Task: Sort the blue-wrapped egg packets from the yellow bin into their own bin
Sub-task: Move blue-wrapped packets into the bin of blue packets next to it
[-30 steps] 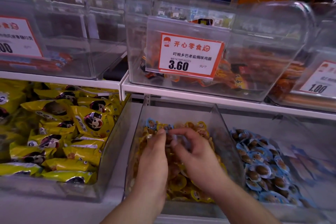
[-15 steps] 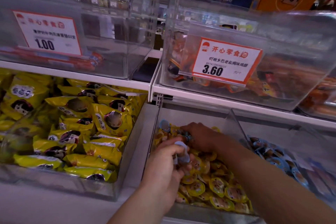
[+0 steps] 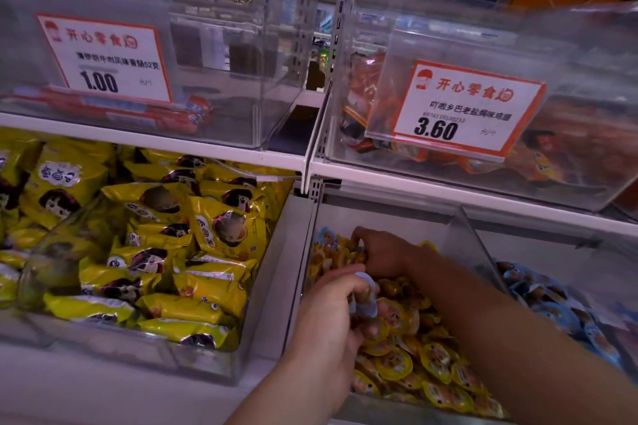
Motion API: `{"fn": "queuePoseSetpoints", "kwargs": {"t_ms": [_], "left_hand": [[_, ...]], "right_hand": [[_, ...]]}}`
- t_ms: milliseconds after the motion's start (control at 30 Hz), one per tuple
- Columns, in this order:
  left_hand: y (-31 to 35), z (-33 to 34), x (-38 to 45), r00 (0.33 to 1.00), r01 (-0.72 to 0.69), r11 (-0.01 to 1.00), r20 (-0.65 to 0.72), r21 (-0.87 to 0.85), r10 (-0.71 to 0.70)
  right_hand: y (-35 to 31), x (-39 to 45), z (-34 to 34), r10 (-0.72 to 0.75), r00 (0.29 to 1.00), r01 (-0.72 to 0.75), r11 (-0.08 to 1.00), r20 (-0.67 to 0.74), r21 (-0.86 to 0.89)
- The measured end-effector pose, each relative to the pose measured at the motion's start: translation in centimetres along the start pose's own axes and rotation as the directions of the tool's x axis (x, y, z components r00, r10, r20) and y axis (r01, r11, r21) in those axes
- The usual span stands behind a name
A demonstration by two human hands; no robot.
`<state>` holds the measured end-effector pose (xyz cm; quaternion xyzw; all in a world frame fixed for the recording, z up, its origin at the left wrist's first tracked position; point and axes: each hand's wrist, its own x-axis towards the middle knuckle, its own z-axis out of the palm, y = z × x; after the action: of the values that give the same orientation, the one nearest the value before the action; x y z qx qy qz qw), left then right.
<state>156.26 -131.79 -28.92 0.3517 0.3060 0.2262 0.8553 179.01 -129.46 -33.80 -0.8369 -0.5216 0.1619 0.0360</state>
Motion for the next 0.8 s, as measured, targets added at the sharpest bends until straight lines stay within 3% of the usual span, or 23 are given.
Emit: {"fn": "queuePoseSetpoints", "kwargs": {"t_ms": [167,300,400,433,500,600,667,733,800], "left_hand": [[-0.1,0.0,-0.1,0.999,-0.026,1.000,0.022,-0.006,0.026],[-0.3,0.2,0.3,0.997,-0.068,0.997,-0.031,0.026,0.069],[-0.6,0.4,0.6,0.989,-0.120,0.992,-0.088,0.022,0.122],[-0.6,0.4,0.7,0.987,-0.130,0.991,-0.093,0.016,0.131],[-0.7,0.4,0.8,0.984,-0.143,0.990,-0.104,0.011,0.143],[-1.0,0.4,1.0,0.967,-0.212,0.972,-0.123,0.102,0.224],[-1.7,0.5,0.7,0.893,-0.373,0.839,-0.089,0.397,0.440],[-2.6,1.1,-0.3,0.760,-0.551,0.569,0.087,0.610,0.644],[-3.7,1.9,-1.0,0.711,-0.626,0.397,0.282,0.671,0.644]], "right_hand": [[0.5,-1.4,-0.3,0.086,0.976,-0.016,0.943,-0.198,0.332],[-0.3,-4.6,-2.6,0.156,0.933,0.083,0.783,-0.324,0.617],[-0.8,-8.9,-3.0,0.155,0.945,0.135,0.620,-0.289,0.773],[-0.9,-10.5,-2.9,0.163,0.951,0.140,0.526,-0.262,0.839],[-1.1,-13.6,-2.6,0.201,0.963,0.135,0.220,-0.180,0.966],[-2.4,-17.3,-2.3,0.237,0.971,0.082,-0.238,-0.024,0.968],[-3.4,-19.1,-1.8,0.237,0.970,0.049,-0.414,0.056,0.909],[-4.4,-20.5,-1.4,0.215,0.970,0.015,-0.516,0.113,0.857],[-5.0,-21.4,-1.2,0.138,0.984,-0.013,-0.558,0.108,0.830]]}}
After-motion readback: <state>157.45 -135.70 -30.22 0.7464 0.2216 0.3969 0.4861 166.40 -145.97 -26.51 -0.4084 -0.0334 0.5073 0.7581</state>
